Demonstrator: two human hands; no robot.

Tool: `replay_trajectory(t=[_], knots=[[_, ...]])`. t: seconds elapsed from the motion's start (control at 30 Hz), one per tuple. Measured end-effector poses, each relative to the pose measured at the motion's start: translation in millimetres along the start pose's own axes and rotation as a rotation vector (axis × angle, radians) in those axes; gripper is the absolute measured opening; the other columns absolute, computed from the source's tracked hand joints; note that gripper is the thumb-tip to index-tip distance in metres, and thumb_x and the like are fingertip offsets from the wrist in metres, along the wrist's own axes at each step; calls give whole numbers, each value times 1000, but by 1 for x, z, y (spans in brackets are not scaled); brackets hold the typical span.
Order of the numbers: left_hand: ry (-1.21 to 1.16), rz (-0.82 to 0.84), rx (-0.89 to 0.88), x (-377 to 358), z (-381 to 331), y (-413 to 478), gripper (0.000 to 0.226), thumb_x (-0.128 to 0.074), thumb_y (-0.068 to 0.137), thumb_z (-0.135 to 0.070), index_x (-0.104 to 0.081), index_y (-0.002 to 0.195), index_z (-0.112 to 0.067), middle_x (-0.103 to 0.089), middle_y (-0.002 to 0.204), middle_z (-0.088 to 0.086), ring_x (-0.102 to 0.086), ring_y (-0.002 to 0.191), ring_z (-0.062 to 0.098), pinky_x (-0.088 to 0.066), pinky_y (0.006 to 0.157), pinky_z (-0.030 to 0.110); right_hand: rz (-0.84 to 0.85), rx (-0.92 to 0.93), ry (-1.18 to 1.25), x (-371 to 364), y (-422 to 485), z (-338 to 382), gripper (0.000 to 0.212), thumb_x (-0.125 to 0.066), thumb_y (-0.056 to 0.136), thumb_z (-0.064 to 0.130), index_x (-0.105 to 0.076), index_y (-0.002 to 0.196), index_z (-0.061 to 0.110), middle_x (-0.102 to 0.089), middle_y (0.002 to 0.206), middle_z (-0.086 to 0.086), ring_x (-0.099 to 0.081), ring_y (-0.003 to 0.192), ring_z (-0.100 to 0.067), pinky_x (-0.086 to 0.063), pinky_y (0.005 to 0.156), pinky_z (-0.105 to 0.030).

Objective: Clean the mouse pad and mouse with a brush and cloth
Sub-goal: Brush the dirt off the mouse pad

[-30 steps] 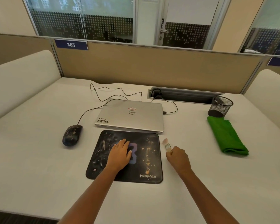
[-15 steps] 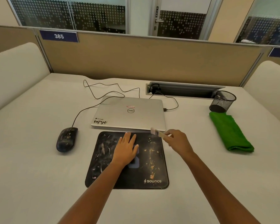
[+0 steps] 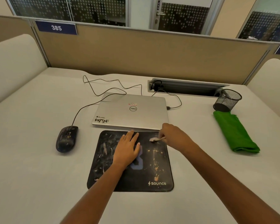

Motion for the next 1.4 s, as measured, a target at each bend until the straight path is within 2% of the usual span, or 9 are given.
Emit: replay_trajectory(t=[0.13,0.23,0.33,0.57,0.7,0.87,1.1,1.23,1.4], knots=[[-2,-11,-3,0,-1,0,49,-32,99,-33,-27,146,-18,-22,155,4,-20,144,17,-11,120,31,34,-49,0,21,3,-4,23,-62,86,11,-67,108,6,-63,108,-13,-62,98,-26,-42,75,-23],[-6,-15,-3,0,0,0,49,-32,99,-33,-27,146,-18,-21,156,3,-19,144,17,-10,119,30,-88,-57,-41,28,8,-1,27,-60,88,10,-64,114,6,-54,115,-14,-59,100,-26,-45,82,-25],[-10,-11,-2,-1,0,0,49,-32,99,-32,-27,146,-18,-20,156,3,-18,144,17,-8,119,30,-67,-34,-72,11,6,5,28,-55,89,4,-60,116,3,-47,119,-14,-57,101,-26,-47,84,-29],[-12,-22,-1,0,0,0,49,-33,99,-31,-28,145,-17,-22,156,4,-18,144,16,-9,119,29,-133,-13,32,13,4,3,19,-56,88,6,-58,107,6,-57,110,-13,-54,91,-22,-38,73,-24],[-18,-27,-5,1,-1,-1,48,-33,99,-30,-30,145,-16,-23,155,5,-20,144,17,-10,119,30,-177,44,78,10,1,10,22,-56,89,13,-64,109,6,-60,111,-12,-56,97,-22,-37,75,-20],[-9,-34,-5,2,-1,-1,48,-33,99,-30,-30,145,-16,-23,155,4,-20,144,17,-10,119,29,-88,19,245,-3,-5,10,26,-58,89,16,-65,112,7,-64,114,-14,-59,102,-26,-41,83,-22],[-23,-24,1,1,0,-1,47,-33,99,-30,-30,145,-16,-23,155,4,-20,144,17,-9,119,29,-130,16,439,19,-15,-13,14,-67,82,13,-72,93,6,-71,97,-13,-57,78,-11,-40,65,-12],[-40,-26,9,1,0,-1,47,-34,99,-29,-32,144,-16,-24,155,5,-22,143,18,-10,119,30,-273,-17,449,22,-13,-12,18,-62,85,10,-70,101,3,-69,105,-15,-61,93,-23,-40,78,-17],[-25,-29,2,1,0,-1,47,-34,99,-29,-31,144,-16,-25,155,6,-22,143,18,-10,119,30,-137,-22,384,-5,-14,0,24,-57,89,10,-64,111,4,-64,115,-16,-58,103,-30,-39,83,-22]])
Point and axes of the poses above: each hand's wrist, its own y-axis towards the middle knuckle, its own x-axis out of the back of the hand, z = x × y, the point moved 7 cm from there along y, towards the middle knuckle
